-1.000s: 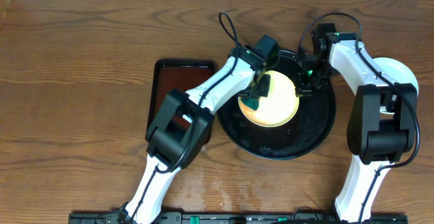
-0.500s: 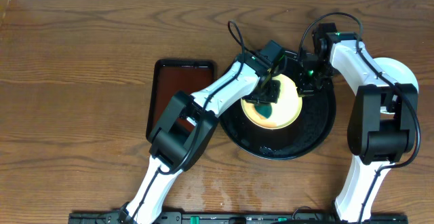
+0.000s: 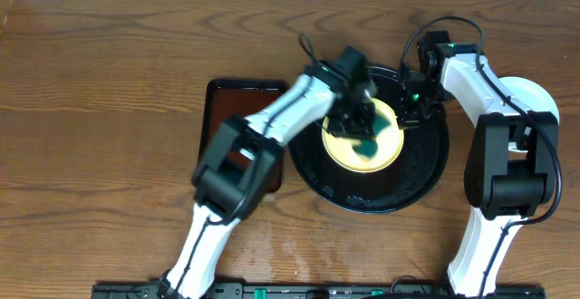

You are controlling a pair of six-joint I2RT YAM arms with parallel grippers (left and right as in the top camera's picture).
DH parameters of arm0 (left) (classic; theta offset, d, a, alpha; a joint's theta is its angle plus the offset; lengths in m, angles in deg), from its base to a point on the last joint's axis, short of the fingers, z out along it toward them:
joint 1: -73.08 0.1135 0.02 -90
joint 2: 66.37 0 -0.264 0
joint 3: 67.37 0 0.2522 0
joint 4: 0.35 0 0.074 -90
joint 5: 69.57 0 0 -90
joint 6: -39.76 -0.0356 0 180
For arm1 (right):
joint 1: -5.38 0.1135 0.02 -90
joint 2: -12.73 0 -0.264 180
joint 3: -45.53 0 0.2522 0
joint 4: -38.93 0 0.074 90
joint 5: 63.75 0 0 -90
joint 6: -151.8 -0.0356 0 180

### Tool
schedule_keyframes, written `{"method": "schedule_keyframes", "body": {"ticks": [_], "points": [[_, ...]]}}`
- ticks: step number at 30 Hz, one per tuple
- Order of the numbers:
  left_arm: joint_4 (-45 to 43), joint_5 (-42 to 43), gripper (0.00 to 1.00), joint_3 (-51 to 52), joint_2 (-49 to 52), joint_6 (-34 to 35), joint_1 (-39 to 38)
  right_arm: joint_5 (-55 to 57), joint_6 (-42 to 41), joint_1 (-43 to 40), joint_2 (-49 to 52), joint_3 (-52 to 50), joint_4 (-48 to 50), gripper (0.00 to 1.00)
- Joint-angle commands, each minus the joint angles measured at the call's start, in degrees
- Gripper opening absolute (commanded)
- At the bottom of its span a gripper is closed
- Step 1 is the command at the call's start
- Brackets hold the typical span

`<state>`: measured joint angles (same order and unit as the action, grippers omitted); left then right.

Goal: Clean dirty plates on tray and stack at the side
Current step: 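Return the sponge over the small black tray with the left gripper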

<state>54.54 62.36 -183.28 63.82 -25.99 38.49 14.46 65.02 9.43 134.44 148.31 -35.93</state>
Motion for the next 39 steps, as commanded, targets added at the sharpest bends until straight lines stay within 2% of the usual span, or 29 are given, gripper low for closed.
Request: {"method": "schedule_keyframes", "body": {"ticks": [1,5,7,11,14,19,27,33,39], "points": [[1.44,2.19,0.08,-2.73,-9.73,0.50,6.32,-2.60,0.55,0.66,-1.27,-0.70,0.00,0.02],[9.03,-4.87,0.08,-2.73,-15.34,-0.66,12.72,-2.62,0.55,0.66,-1.27,-0.70,-0.04,0.04],[13.92,-11.50,0.08,-2.71,-17.14,-3.10,15.45,-2.62,0.52,0.66,-1.27,-0.70,-0.09,0.04],[24.06,-30.47,0.08,-2.56,-18.10,-5.38,19.82,-2.62,0.55,0.66,-1.27,-0.70,-0.07,0.05],[27.04,-40.76,0.08,-0.17,-18.08,-5.35,21.59,-2.60,0.52,0.66,-1.27,-0.70,-0.04,0.04],[23.85,-42.01,0.08,6.78,-18.01,-5.35,22.64,-2.60,0.55,0.66,-1.27,-0.70,0.02,0.06],[12.07,-42.05,0.08,18.73,-18.01,-5.38,22.64,-2.60,0.55,0.66,-1.27,-0.74,0.15,0.08],[7.82,-42.01,0.08,21.86,-18.01,-5.57,22.64,-2.60,0.59,0.66,-1.27,-0.76,0.24,0.14],[7.85,-41.99,0.08,21.86,-18.01,-5.57,22.62,-2.56,0.72,0.66,-1.27,-2.05,2.14,0.13]]}}
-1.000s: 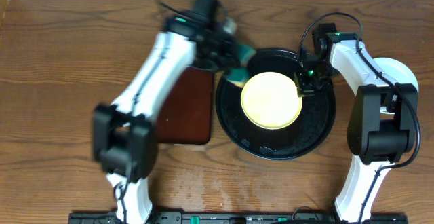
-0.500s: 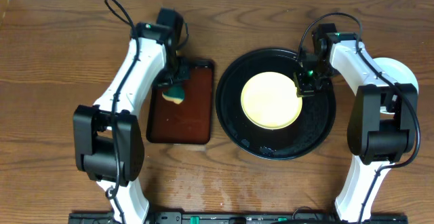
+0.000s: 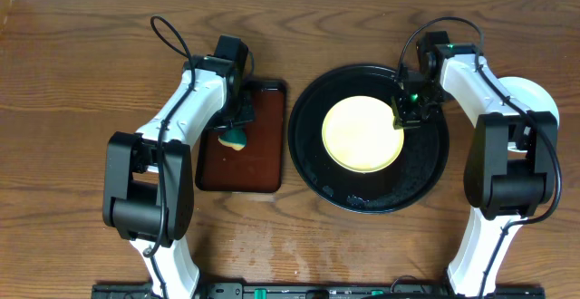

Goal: Clean dirty plates on tray and stack at the side
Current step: 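Return the sponge over the small black tray with the left gripper, then lift the yellow plate with the right gripper and tilt it up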

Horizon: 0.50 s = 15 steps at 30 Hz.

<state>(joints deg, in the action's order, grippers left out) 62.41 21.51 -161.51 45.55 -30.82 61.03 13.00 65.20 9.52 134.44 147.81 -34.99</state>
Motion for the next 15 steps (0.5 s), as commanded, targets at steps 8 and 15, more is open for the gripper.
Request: {"method": "schedule_keyframes", "body": {"ticks": [8,15], "points": [[-0.02,-1.14,0.08,0.09,0.26,-0.74,0.09,-1.25,0.48,0.57,-1.60,-1.62,2.71,0.01],[-0.02,-1.14,0.08,0.09,0.26,-0.74,0.09,-1.84,0.48,0.57,-7.10,1.03,2.51,0.01]]}}
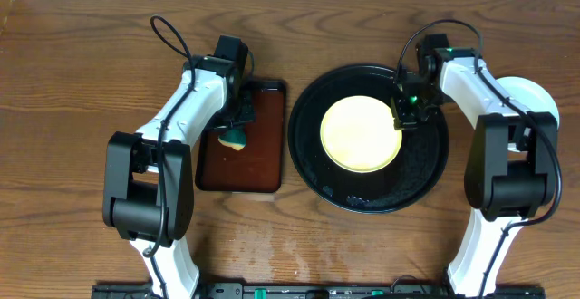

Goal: Clean dirty plates on tray and stack at the side
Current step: 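Lift the yellow plate with the right gripper and tilt it up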

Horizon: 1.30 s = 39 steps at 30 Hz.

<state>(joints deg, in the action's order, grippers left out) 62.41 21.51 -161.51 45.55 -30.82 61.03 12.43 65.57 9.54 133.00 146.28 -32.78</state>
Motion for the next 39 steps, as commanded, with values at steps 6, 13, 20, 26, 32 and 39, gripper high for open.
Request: {"method": "schedule_keyframes", "body": {"ticks": [6,13,20,26,32,39], "points": [[-0.04,-1.14,0.08,0.09,0.26,-0.74,0.09,5.27,-0.55,1.51,-15.43,2.54,0.33,0.01],[0.13,-1.14,0.08,0.28,0.26,-0.74,0.09,25.16,-4.74,9.51,-24.72,2.54,-0.17,0.01],[0.13,-1.16,0.08,0.35,0.26,-0.74,0.09,48.81,-9.14,21.20,-27.78,2.54,-1.03,0.01],[-0.09,-1.14,0.08,0.35,0.26,-0.74,0.09,67.04,-18.16,31.45,-27.65,1.46,-3.23,0.01],[-0.28,-1.14,0.08,0.35,0.26,-0.74,0.09,86.38,-22.18,42.58,-27.65,-2.05,-2.84,0.01],[-0.31,-1.14,0.08,0.35,0.26,-0.74,0.09,98.31,-22.21,47.93,-27.65,-7.30,-1.99,0.01]]}}
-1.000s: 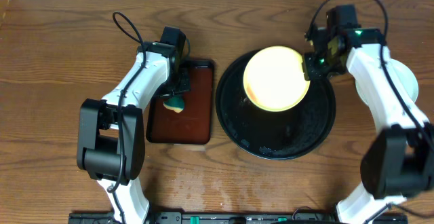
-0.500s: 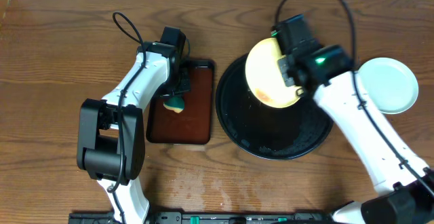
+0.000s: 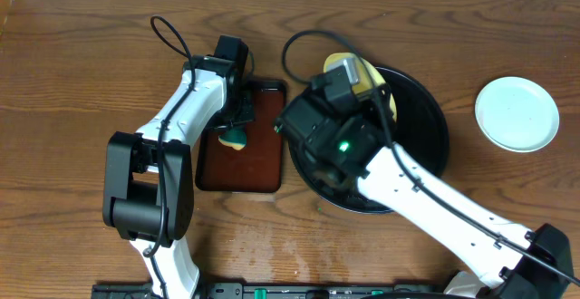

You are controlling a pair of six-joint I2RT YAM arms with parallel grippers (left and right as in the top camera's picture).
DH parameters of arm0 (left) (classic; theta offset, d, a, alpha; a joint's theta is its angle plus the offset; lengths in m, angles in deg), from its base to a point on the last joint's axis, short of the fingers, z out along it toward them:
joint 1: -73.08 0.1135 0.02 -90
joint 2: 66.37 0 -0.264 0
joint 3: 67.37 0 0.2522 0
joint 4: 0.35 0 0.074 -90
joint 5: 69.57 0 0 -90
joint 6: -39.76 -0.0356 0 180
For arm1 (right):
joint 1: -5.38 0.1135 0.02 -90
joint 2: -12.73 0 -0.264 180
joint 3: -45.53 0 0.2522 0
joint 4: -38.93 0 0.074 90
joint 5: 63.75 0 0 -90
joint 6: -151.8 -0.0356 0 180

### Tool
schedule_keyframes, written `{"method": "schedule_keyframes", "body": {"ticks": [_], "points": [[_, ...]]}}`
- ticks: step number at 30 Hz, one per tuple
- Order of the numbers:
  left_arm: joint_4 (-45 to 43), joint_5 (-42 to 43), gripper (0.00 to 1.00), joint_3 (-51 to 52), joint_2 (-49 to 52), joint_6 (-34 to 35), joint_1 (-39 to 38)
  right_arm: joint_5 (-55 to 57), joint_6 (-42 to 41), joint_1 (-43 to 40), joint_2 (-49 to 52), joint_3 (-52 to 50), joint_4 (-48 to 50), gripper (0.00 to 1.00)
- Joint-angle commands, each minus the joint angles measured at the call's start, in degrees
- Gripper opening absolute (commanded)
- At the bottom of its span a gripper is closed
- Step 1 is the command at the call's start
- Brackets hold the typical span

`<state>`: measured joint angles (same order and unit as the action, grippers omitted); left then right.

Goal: Clean dirty plates on tray and stack at the side
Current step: 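Lift the yellow plate with the right gripper and tilt it up, then carry the yellow plate right and set it on the pale blue stack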

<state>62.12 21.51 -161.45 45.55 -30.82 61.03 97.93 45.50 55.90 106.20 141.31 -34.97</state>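
Observation:
A yellow plate [image 3: 379,83] shows as a raised, tilted sliver over the back of the round black tray [image 3: 433,127]. My right gripper [image 3: 349,63] is at its rim and seems shut on it, though the wrist covers the fingers. The right arm sweeps high across the tray, close to the camera, and hides most of it. My left gripper [image 3: 237,125] sits over the brown rectangular tray [image 3: 263,168], shut on a green and yellow sponge [image 3: 236,139] at the tray's left edge.
A pale white-green plate [image 3: 517,113] lies alone on the wooden table at the right. The left arm's cable loops at the back left. The table's far edge meets a white wall.
My right arm has risen and swung left across the black tray. The yellow plate, flat in the tray's middle before, is now lifted at the tray's back. The left arm has not moved.
First my left gripper held the sponge on the yellow plate while the right gripper held the plate's right rim. Then the left gripper was over the brown tray with the sponge, the right still at the rim. Now the right arm has the plate raised.

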Motion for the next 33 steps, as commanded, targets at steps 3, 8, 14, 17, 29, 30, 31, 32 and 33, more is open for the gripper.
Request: {"method": "schedule_keyframes", "body": {"ticks": [3,8,14,17,29,30,31,32,33], "points": [[-0.04,-1.14,0.08,0.28,0.26,-0.72,0.09,13.88,-2.10,2.45,-0.85,-3.82,1.42,0.01],[-0.22,-1.14,0.08,0.28,0.26,-0.72,0.09,10.86,-2.08,2.34,-0.85,-4.46,3.13,0.01],[-0.24,-1.14,0.08,0.28,0.26,-0.72,0.09,-15.69,-1.88,-5.88,-0.83,-4.46,8.31,0.01],[-0.37,-1.14,0.08,0.28,0.26,-0.72,0.09,-26.49,-1.70,-12.52,-0.85,-4.46,11.28,0.01],[-3.54,-1.11,0.08,2.71,0.26,-0.72,0.09,-77.77,3.80,-46.21,-0.85,-4.46,17.99,0.01],[-3.78,-1.14,0.08,2.95,0.26,-0.72,0.09,-78.68,4.22,-49.20,-0.85,-4.46,17.92,0.01],[-3.93,-1.11,0.08,3.15,0.26,-0.72,0.09,-79.30,4.37,-54.93,-0.85,-4.46,17.81,0.01],[-4.07,-1.11,0.08,3.17,0.26,-0.72,0.09,-79.28,4.37,-57.55,-0.85,-4.46,17.79,0.01],[-4.17,-1.11,0.08,3.17,0.26,-0.72,0.09,-79.28,4.37,-60.78,-0.85,-4.46,17.86,0.01]]}}
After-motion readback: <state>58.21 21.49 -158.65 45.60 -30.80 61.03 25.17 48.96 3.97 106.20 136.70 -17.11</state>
